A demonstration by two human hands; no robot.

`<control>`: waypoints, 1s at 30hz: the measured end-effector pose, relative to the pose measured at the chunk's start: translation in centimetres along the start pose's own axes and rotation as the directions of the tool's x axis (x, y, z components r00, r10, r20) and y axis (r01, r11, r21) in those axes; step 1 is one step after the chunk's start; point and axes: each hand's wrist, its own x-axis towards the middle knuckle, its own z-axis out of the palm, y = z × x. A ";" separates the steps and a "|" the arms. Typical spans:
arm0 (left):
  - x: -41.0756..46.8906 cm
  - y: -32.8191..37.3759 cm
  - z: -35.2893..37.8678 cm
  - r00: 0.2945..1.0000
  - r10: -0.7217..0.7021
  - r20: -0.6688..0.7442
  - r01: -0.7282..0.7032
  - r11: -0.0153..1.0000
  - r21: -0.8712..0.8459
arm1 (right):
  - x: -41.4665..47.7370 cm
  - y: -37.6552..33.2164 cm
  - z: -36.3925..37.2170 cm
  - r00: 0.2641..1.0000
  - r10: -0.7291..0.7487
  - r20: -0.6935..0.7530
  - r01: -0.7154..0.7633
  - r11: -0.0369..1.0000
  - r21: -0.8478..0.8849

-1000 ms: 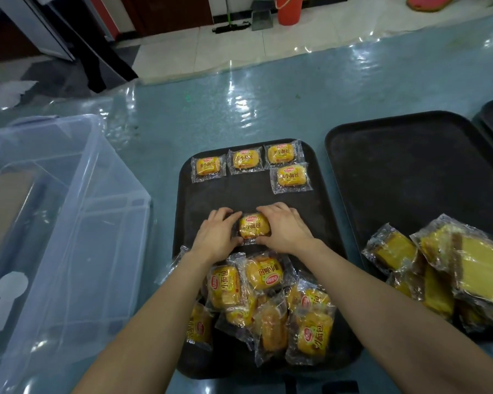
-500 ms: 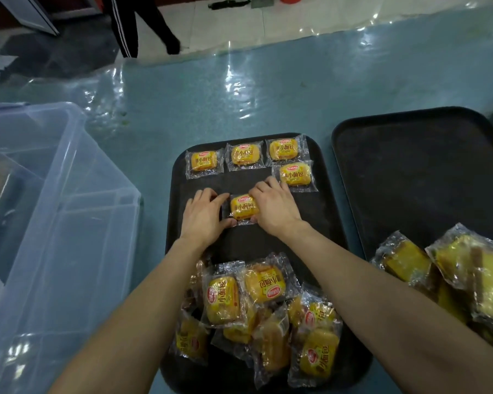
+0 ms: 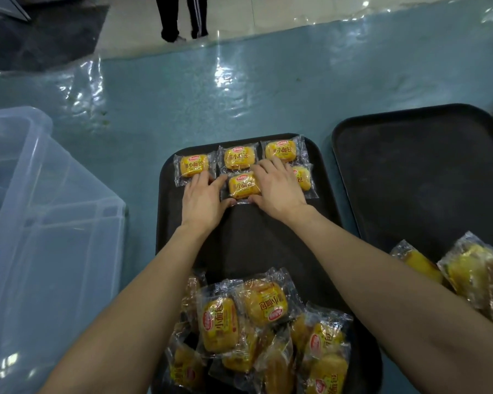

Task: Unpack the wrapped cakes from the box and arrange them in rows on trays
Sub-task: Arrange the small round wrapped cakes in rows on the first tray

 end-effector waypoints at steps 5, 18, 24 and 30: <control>-1.0 1.0 -0.9 0.998 0.009 -0.061 -0.014 0.997 -0.076 | -4.0 2.1 -0.1 0.961 0.217 -0.173 -0.183 0.964 0.193; -1.2 9.0 0.1 0.936 0.341 0.086 -0.344 0.939 0.024 | -7.1 5.7 0.4 0.930 0.366 0.032 -0.362 0.901 0.239; -1.7 8.4 -0.7 0.940 0.339 0.041 -0.338 0.941 -0.022 | -7.6 5.8 0.6 0.928 0.372 0.005 -0.359 0.891 0.278; -4.8 4.2 -2.2 0.982 0.187 -0.008 -0.187 0.976 -0.111 | -9.0 3.5 -0.7 0.957 0.262 -0.120 -0.215 0.926 0.311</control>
